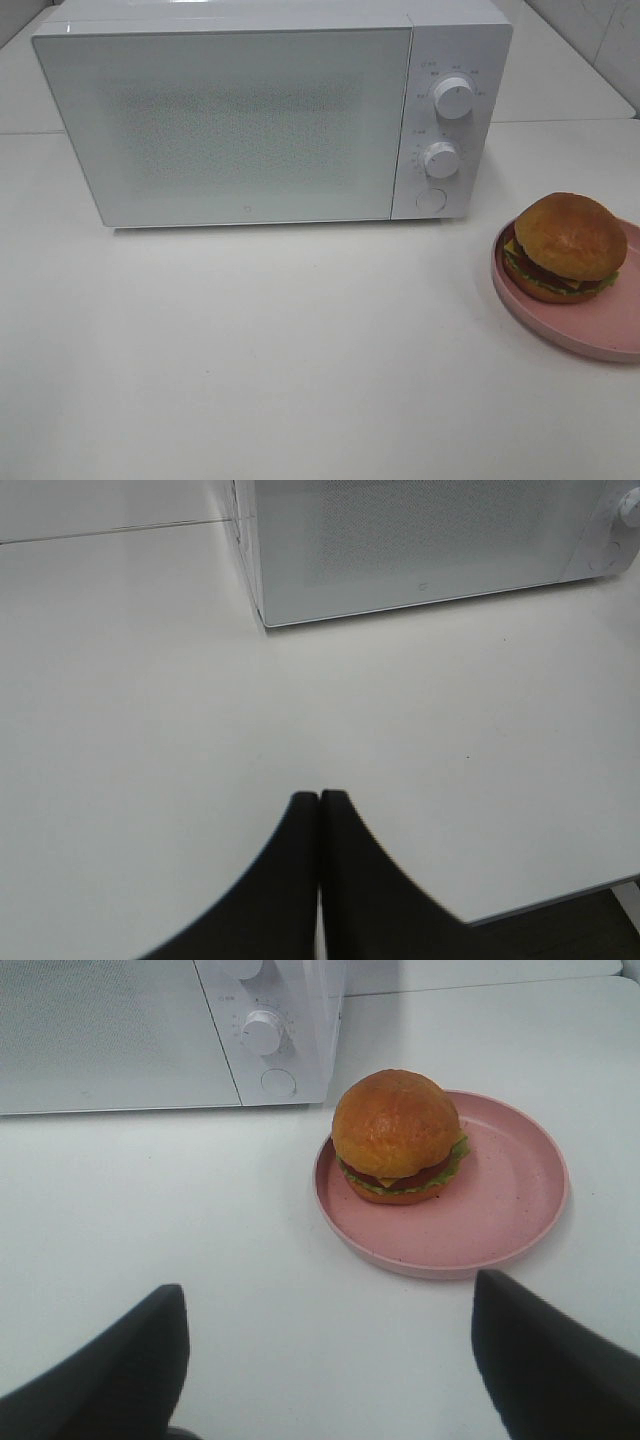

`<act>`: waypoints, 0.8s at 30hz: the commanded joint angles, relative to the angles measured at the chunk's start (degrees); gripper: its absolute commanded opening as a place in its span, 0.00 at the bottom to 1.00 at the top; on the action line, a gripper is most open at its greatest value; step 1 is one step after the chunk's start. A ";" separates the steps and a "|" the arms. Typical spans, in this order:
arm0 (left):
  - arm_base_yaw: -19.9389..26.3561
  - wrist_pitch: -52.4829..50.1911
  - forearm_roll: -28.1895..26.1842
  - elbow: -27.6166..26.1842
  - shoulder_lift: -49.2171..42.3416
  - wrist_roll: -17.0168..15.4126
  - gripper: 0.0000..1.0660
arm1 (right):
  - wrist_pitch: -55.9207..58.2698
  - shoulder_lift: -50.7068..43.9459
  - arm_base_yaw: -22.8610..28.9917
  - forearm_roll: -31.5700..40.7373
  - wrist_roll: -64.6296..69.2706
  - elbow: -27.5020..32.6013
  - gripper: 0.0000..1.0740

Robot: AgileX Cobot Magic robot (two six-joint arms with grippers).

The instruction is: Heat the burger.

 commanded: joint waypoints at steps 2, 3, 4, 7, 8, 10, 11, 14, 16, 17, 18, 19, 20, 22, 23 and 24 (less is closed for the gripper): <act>0.86 -0.69 -0.29 0.11 -0.57 -0.46 0.00 | -0.86 -1.60 -0.40 -0.06 -0.69 0.17 0.68; 0.86 -0.69 -0.29 0.11 -0.57 -0.46 0.00 | -0.86 -1.60 -0.40 -0.06 -0.69 0.17 0.68; 1.66 -0.69 -0.06 0.11 -0.57 -0.46 0.00 | -0.86 -1.60 -0.40 -0.06 -0.63 0.17 0.68; 5.39 -0.69 -0.17 0.11 -0.57 -0.46 0.00 | -0.86 -1.26 -2.35 -0.06 -0.63 0.17 0.68; 5.39 -0.69 -0.17 0.11 -0.57 -0.46 0.00 | -0.86 -1.26 -2.35 -0.06 -0.63 0.17 0.68; 7.79 -0.69 -0.11 0.11 -1.03 -0.46 0.00 | -0.86 -1.09 -6.02 0.00 -0.63 0.17 0.68; 7.79 -0.69 -0.11 0.11 -1.03 -0.46 0.00 | -0.86 -1.09 -6.02 0.00 -0.63 0.17 0.68; 8.02 -0.69 -0.17 0.11 -2.58 -0.46 0.00 | -0.86 -1.09 -7.73 0.00 -0.63 0.17 0.68; 8.02 -0.69 -0.17 0.11 -3.21 -0.46 0.00 | -0.86 -1.15 -7.79 0.00 -0.57 0.17 0.68; 8.02 -0.69 -0.17 0.11 -3.21 -0.46 0.00 | -0.86 -1.15 -7.79 0.00 -0.57 0.17 0.68; 8.02 -0.69 -0.17 0.11 -3.21 -0.46 0.00 | -0.86 -1.20 -7.62 0.00 -0.57 0.17 0.68; 8.02 -0.69 -0.17 0.11 -3.21 -0.46 0.00 | -0.86 -1.60 -7.62 0.00 -0.57 0.17 0.68; 8.02 -0.69 -0.17 0.11 -3.21 -0.46 0.00 | -0.86 -1.60 -7.62 0.00 -0.57 0.17 0.68; 8.02 -0.69 -0.17 0.11 -3.21 -0.46 0.00 | -0.86 -1.60 -7.62 0.00 -0.57 0.17 0.68; 8.02 -0.69 -0.17 0.11 -3.21 -0.46 0.00 | -0.86 -1.60 -7.62 0.00 -0.57 0.17 0.68; 8.02 -0.69 -0.17 0.11 -3.21 -0.46 0.00 | -0.86 -1.60 -7.62 0.00 -0.57 0.17 0.68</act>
